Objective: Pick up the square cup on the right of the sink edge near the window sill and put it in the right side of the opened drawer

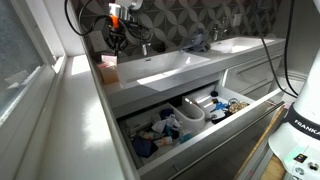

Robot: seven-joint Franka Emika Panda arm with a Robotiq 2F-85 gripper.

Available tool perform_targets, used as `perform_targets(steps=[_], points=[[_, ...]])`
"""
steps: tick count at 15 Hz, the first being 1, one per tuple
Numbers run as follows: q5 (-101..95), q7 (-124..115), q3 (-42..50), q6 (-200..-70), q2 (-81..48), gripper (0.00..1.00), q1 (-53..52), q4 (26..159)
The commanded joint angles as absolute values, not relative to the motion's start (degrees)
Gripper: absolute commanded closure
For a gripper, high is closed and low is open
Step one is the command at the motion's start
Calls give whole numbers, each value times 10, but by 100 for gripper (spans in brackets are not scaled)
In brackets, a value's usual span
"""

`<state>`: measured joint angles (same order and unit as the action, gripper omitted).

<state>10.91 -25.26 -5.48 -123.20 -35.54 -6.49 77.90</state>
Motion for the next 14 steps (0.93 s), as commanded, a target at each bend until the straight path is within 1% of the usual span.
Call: perform_targets(steps=[1, 4, 9, 14], points=[[121, -251, -47, -1201, -354, 100, -69, 767], [128, -252, -44, -1204, -300, 99, -61, 819], [130, -255, -22, -1229, -175, 99, -44, 959], [143, -320, 2, -1280, -66, 99, -34, 1101]])
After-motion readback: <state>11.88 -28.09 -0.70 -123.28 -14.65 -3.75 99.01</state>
